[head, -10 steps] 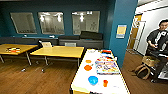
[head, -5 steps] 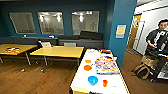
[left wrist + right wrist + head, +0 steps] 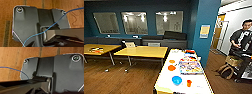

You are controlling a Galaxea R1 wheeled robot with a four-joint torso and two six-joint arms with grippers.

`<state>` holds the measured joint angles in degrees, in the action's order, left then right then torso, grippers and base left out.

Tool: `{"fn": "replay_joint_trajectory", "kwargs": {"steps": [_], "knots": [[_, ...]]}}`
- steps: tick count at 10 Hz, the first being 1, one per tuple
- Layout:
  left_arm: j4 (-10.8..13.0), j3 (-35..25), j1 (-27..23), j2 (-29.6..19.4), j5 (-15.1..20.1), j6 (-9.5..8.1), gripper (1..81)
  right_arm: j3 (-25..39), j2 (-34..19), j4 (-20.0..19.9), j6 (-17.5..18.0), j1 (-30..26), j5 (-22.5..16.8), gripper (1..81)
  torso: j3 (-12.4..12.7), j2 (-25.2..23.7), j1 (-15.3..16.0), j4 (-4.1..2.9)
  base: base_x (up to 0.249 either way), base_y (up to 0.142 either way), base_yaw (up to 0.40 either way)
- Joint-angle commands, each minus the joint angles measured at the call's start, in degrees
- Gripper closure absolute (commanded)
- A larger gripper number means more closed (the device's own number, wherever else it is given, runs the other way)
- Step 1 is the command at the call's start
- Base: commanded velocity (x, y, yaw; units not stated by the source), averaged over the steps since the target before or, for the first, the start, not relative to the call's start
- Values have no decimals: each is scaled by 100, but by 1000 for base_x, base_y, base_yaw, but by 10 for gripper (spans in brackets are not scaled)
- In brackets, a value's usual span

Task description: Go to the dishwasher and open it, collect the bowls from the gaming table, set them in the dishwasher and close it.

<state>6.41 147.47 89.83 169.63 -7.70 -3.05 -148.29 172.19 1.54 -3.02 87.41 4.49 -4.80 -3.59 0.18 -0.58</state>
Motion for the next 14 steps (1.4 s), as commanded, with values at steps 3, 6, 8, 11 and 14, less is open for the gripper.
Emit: {"fn": "replay_joint_trajectory", "kwargs": {"steps": [3, 6, 8, 11, 14], "knots": [[9, -33, -260, -34, 252, 24, 10, 47, 28, 49, -5, -298, -282, 10, 2, -2, -5, 0, 107, 0, 0], [9, -25, -260, -34, 243, 24, 10, 47, 37, 49, -5, -280, -282, 10, 2, 0, -7, 0, 130, 0, 0], [9, -25, -260, -34, 243, 24, 10, 47, 37, 49, -5, -280, -282, 10, 2, 0, -7, -2, 133, 0, 0], [0, -34, -268, -34, 243, 15, 10, 47, 37, 57, -5, -280, -282, 10, 0, 5, 0, 0, 93, 0, 0], [0, -34, -260, -43, 252, 15, 10, 47, 37, 49, -5, -263, -282, 10, 0, 0, -9, 0, 82, 0, 0]]}}
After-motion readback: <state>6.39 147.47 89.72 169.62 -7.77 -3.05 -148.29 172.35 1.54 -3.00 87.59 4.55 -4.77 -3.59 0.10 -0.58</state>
